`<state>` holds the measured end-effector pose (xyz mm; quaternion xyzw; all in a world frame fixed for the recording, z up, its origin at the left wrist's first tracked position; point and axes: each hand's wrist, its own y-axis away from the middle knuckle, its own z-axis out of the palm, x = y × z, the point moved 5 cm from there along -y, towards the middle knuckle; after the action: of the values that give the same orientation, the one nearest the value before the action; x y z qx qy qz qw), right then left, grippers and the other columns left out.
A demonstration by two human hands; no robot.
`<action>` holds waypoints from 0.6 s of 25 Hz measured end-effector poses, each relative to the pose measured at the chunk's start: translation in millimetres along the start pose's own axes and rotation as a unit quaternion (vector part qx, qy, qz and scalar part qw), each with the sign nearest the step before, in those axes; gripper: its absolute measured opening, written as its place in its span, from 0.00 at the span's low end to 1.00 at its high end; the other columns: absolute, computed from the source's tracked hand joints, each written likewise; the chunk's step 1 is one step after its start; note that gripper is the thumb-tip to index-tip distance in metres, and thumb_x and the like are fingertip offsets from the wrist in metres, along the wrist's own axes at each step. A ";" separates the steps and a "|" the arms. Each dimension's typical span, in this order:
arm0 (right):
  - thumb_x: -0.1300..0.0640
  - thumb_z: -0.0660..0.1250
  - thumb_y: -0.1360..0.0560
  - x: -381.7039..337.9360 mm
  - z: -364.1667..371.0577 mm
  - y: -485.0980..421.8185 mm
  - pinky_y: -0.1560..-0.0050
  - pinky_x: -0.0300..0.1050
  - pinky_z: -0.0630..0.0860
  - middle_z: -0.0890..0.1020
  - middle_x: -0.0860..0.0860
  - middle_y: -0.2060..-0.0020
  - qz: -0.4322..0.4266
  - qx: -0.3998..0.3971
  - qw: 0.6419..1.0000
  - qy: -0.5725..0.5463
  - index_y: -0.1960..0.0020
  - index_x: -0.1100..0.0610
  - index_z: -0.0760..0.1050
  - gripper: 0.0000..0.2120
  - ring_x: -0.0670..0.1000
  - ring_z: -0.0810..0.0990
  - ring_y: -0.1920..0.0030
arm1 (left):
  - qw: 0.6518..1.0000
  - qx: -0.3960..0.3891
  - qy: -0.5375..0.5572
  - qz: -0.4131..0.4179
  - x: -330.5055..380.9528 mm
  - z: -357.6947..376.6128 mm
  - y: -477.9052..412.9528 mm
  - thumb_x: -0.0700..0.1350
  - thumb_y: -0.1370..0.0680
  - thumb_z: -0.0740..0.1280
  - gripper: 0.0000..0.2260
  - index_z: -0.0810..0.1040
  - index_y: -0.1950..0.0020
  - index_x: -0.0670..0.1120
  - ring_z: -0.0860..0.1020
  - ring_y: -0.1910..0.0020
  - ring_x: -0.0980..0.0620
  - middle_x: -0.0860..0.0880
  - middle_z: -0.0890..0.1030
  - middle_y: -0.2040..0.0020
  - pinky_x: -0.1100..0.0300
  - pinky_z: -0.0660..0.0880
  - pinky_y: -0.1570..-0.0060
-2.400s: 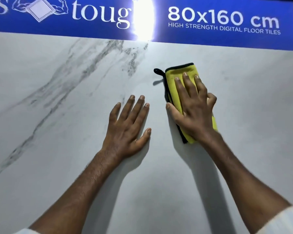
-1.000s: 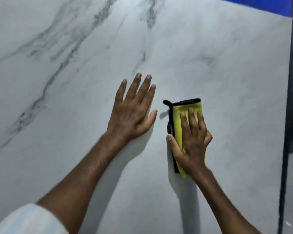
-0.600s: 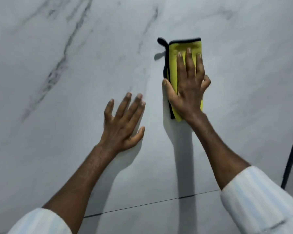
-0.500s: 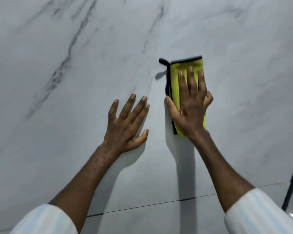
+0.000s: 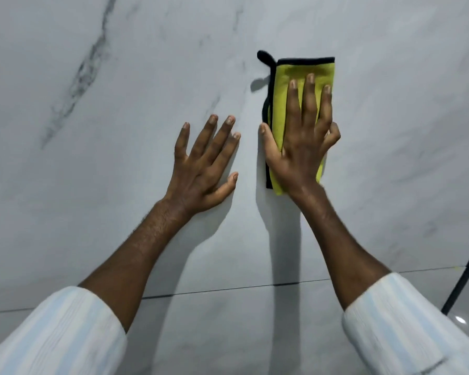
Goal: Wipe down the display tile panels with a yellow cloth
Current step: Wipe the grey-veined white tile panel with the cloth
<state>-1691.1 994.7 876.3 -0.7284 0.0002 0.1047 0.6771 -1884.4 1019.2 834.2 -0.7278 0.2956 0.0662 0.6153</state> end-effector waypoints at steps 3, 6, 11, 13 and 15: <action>0.39 0.64 0.18 17.4 9.0 81.9 0.34 0.64 0.65 0.63 0.56 0.18 -0.057 -0.036 0.998 0.008 0.17 0.51 0.61 0.34 0.62 0.59 0.18 | 0.999 -0.033 -0.023 -0.034 8.6 -0.3 48.2 0.58 0.18 0.60 0.34 0.59 0.16 0.44 0.56 0.16 0.41 0.43 0.58 0.16 0.33 0.48 0.25; 0.40 0.68 0.21 31.2 14.6 184.1 0.35 0.66 0.65 0.58 0.53 0.18 -0.048 -0.075 0.996 0.027 0.18 0.49 0.57 0.38 0.62 0.57 0.19 | 0.996 -0.054 -0.060 -0.023 12.7 11.8 87.7 0.58 0.18 0.59 0.34 0.59 0.16 0.45 0.56 0.17 0.40 0.43 0.59 0.16 0.34 0.46 0.24; 0.39 0.66 0.20 15.1 10.6 135.6 0.37 0.64 0.65 0.63 0.55 0.19 -0.025 -0.053 0.998 -0.023 0.18 0.49 0.59 0.35 0.62 0.61 0.20 | 0.997 -0.025 -0.069 -0.039 14.7 20.7 89.9 0.58 0.21 0.61 0.34 0.63 0.17 0.44 0.57 0.17 0.40 0.43 0.63 0.17 0.32 0.51 0.25; 0.39 0.66 0.20 6.0 9.3 98.2 0.37 0.63 0.66 0.67 0.56 0.21 -0.013 -0.019 0.999 -0.024 0.20 0.51 0.64 0.33 0.64 0.65 0.21 | 0.996 -0.024 -0.069 -0.044 14.8 21.1 91.5 0.58 0.20 0.61 0.34 0.63 0.17 0.44 0.55 0.17 0.40 0.43 0.62 0.17 0.32 0.51 0.24; 0.40 0.66 0.19 2.0 10.3 96.2 0.37 0.64 0.67 0.68 0.57 0.21 -0.014 0.004 0.999 -0.031 0.21 0.53 0.68 0.31 0.64 0.66 0.22 | 0.996 -0.031 -0.060 -0.050 12.1 22.0 92.4 0.59 0.20 0.60 0.34 0.62 0.17 0.44 0.55 0.17 0.40 0.43 0.61 0.17 0.32 0.49 0.24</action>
<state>-1704.3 997.1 780.5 -0.7220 -0.0310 0.1179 0.6811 -1915.9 1029.3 744.4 -0.7553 0.2187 0.0882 0.6115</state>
